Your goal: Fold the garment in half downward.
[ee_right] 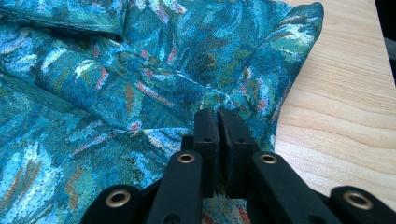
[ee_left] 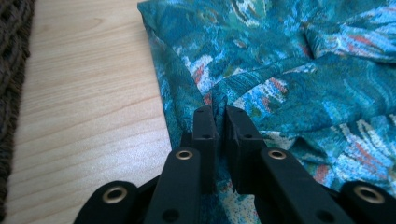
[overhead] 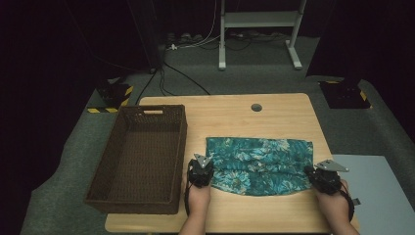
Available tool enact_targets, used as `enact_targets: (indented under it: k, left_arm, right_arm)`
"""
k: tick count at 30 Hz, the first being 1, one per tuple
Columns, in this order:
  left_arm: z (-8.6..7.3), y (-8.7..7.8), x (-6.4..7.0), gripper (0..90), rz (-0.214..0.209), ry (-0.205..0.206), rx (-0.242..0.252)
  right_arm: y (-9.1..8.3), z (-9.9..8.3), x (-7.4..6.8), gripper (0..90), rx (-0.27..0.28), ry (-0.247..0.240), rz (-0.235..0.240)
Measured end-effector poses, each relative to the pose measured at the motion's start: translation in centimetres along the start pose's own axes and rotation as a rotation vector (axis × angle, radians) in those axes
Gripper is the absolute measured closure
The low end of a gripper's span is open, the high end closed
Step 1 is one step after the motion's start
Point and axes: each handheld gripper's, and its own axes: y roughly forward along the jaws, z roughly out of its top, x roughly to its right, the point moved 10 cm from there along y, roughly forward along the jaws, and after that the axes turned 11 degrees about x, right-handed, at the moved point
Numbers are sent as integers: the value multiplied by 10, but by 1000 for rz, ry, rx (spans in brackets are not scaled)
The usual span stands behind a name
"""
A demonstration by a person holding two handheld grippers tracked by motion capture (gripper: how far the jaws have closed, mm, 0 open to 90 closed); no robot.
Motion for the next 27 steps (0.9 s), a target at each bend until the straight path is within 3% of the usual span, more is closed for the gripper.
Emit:
enact_targets:
  k: [7, 10, 14, 27]
  left_arm:
    - [-1, 1, -2, 794, 4, -1, 5]
    - [1, 0, -2, 743, 7, -7, 4]
    - [12, -6, 3, 632, 22, 15, 38]
    - [43, -11, 18, 466, 0, -3, 108]
  right_arm:
    - [1, 0, 1, 847, 2, 5, 5]
    - [0, 1, 1, 788, 3, 13, 4]
    - [-9, 13, 2, 699, 55, 35, -6]
    - [-19, 44, -8, 641, 128, 30, 14]
